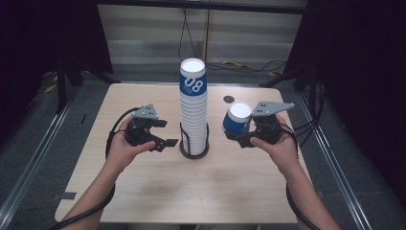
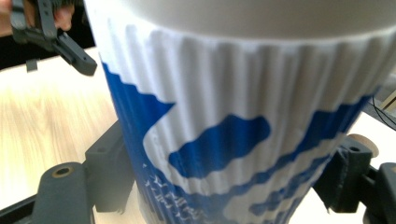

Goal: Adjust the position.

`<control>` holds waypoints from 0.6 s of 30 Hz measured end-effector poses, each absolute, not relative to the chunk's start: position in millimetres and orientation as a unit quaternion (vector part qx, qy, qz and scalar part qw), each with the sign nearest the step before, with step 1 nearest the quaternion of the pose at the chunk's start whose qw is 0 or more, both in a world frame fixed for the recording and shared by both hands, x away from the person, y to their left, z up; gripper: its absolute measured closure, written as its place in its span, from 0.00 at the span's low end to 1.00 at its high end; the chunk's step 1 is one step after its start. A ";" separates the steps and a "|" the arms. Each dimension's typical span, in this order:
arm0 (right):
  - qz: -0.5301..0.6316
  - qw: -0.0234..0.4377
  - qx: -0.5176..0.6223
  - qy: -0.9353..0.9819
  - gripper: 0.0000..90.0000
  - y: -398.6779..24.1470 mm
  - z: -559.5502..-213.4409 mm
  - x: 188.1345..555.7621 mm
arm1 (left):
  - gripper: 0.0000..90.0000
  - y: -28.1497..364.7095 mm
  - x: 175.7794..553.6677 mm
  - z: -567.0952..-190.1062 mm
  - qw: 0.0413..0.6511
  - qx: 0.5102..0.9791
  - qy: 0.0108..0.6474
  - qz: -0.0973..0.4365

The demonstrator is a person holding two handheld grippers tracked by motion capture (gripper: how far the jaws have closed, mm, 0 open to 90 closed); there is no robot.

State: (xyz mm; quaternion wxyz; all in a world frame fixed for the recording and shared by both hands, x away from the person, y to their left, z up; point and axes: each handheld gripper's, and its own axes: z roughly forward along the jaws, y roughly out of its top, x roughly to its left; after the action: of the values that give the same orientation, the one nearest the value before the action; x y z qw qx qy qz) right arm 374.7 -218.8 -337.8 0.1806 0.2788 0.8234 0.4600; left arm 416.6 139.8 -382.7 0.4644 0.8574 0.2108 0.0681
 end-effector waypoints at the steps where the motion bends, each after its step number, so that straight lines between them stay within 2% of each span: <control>1: 0.461 0.178 0.278 0.823 0.22 -218.0 -340.6 374.1 | 0.18 140.4 415.5 -383.0 0.460 0.860 0.210 0.068; 18: 0.461 0.157 0.275 0.829 0.22 -214.2 -371.8 362.4 | 0.18 132.3 403.4 -396.8 0.462 0.862 0.199 0.057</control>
State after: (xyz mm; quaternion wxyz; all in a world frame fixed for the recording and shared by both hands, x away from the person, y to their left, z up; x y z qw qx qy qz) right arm 362.4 -214.2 -371.8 0.1575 0.2754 0.8287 0.4610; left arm 403.4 132.3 -396.8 0.4625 0.8621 0.1995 0.0565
